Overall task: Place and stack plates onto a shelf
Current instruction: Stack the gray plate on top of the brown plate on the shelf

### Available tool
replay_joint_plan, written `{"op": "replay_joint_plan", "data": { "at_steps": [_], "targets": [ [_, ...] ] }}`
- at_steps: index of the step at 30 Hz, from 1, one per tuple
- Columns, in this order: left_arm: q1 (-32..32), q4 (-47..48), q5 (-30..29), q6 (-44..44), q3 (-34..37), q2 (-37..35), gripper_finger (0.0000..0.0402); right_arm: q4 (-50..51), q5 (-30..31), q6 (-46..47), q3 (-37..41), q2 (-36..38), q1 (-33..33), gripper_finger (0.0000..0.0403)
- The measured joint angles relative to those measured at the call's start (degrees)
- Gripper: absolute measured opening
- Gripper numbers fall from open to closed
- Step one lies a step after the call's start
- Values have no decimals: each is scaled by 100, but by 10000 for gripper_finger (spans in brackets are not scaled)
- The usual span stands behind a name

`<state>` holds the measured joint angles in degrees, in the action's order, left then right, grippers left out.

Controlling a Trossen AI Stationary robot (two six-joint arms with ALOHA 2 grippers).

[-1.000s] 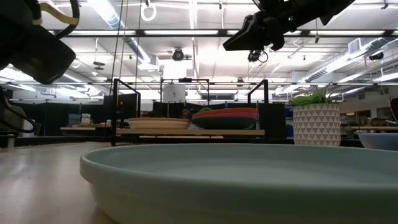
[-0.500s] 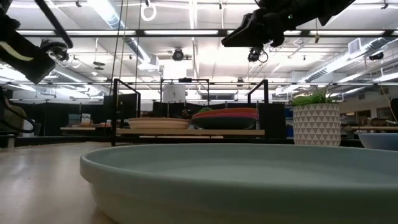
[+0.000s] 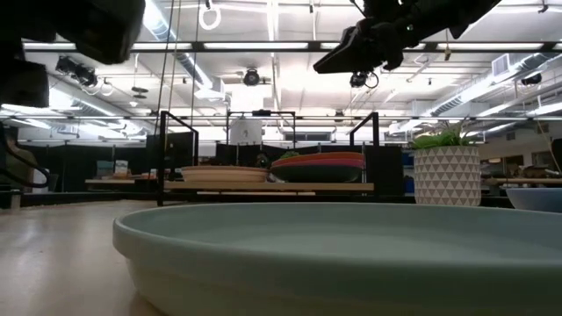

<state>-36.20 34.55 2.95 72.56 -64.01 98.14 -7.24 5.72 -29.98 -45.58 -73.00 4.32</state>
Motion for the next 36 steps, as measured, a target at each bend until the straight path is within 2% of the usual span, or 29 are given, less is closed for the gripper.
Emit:
{"op": "replay_joint_plan", "data": {
  "at_steps": [3, 8, 10, 16, 22, 32, 36],
  "targets": [
    [105, -69, 34, 427, 2, 116, 116, 3, 0, -3, 0, -51, 0, 147],
    [261, 112, 801, 928, 15, 367, 116, -14, 17, -116, 2, -107, 23, 147],
    [287, 156, 901, 988, -43, 387, 116, -82, 19, -152, 2, -107, 33, 147],
    [265, 635, 462, 1010, -584, 386, 116, -131, 20, -267, 2, -107, 116, 147],
    [167, 746, 379, 1232, -591, 497, 119, -129, 4, -314, 2, -107, 118, 147],
    [113, 789, 533, 1490, -587, 635, 195, -177, -88, -327, 2, -107, 118, 147],
    [201, 785, 776, 1380, -592, 905, 201, -209, -142, -365, 2, -107, 118, 147]
  ]
}}
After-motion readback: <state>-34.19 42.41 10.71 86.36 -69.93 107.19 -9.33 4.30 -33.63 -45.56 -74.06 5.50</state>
